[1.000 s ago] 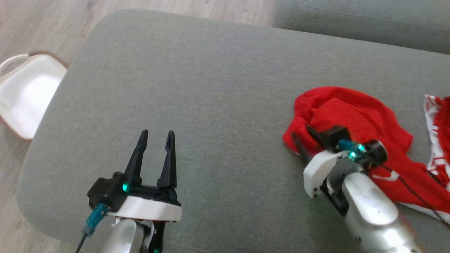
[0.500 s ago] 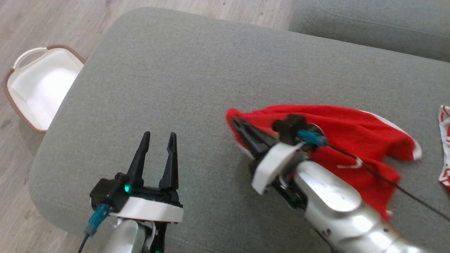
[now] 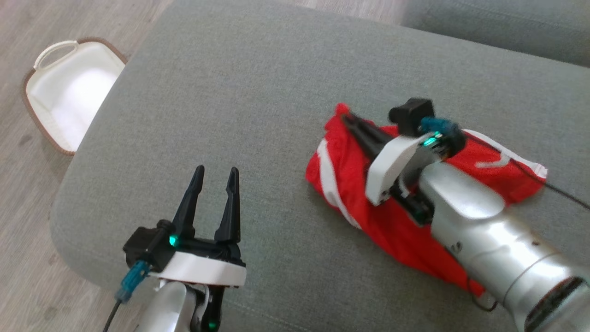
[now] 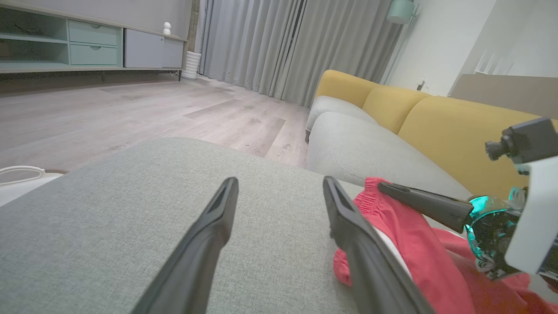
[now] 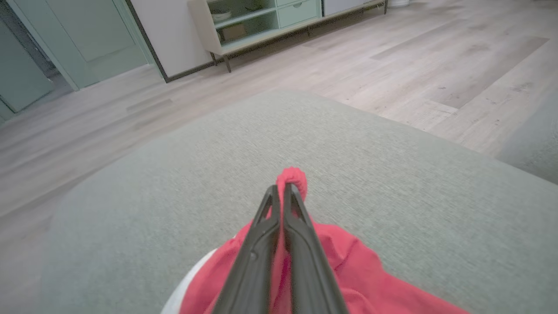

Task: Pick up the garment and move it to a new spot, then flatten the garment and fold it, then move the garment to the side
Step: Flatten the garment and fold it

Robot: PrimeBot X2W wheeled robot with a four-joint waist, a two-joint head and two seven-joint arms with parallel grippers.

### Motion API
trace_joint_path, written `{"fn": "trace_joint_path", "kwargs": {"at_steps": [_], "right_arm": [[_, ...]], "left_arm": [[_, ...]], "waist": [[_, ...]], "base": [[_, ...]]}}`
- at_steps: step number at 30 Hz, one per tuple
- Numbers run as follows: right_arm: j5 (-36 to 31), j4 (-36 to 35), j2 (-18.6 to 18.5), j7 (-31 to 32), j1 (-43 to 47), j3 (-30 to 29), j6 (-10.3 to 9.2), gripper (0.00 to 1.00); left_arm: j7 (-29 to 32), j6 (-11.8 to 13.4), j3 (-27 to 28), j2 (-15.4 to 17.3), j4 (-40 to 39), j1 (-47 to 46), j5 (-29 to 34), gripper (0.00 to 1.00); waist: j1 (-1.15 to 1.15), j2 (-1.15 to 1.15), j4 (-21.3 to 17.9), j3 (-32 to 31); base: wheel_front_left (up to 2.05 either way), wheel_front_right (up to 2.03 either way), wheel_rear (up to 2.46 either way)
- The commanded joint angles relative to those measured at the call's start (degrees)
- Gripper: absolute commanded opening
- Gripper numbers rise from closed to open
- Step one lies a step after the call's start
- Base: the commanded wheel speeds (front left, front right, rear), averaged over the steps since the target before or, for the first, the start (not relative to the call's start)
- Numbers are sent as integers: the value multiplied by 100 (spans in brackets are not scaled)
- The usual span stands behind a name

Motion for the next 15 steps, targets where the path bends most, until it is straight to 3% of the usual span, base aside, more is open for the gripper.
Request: {"fn": "trace_joint_path", "kwargs": {"at_steps": [1, 2, 3, 4, 10, 15], "right_arm": [[-11, 171, 61, 22, -260, 52, -5, 0], [-39, 385, 55, 74, -323, 92, -5, 0], [-137, 586, 45, 90, -398, 171, -5, 36], [-225, 739, 60, 79, -455, 255, -5, 100], [-352, 1225, 225, -208, -581, 491, -5, 100], [-416, 1262, 216, -585, -583, 206, -5, 100]], "left_arm": [[-29, 27, 156, 19, -179, -251, -65, 100], [-29, 31, 149, 19, -177, -262, -70, 100], [-29, 35, 141, 19, -174, -271, -74, 100], [-29, 39, 137, 19, -171, -277, -77, 100], [-29, 58, 190, 19, -120, -286, -52, 100], [-29, 63, 308, 19, -114, -248, 11, 100]], "waist": [[0, 0, 28, 62], [0, 0, 29, 79], [0, 0, 28, 93], [0, 0, 22, 108], [0, 0, -115, 48], [0, 0, -351, -137]], "base": [[0, 0, 0], [0, 0, 0], [0, 0, 0], [0, 0, 0], [0, 0, 0], [0, 0, 0]]}}
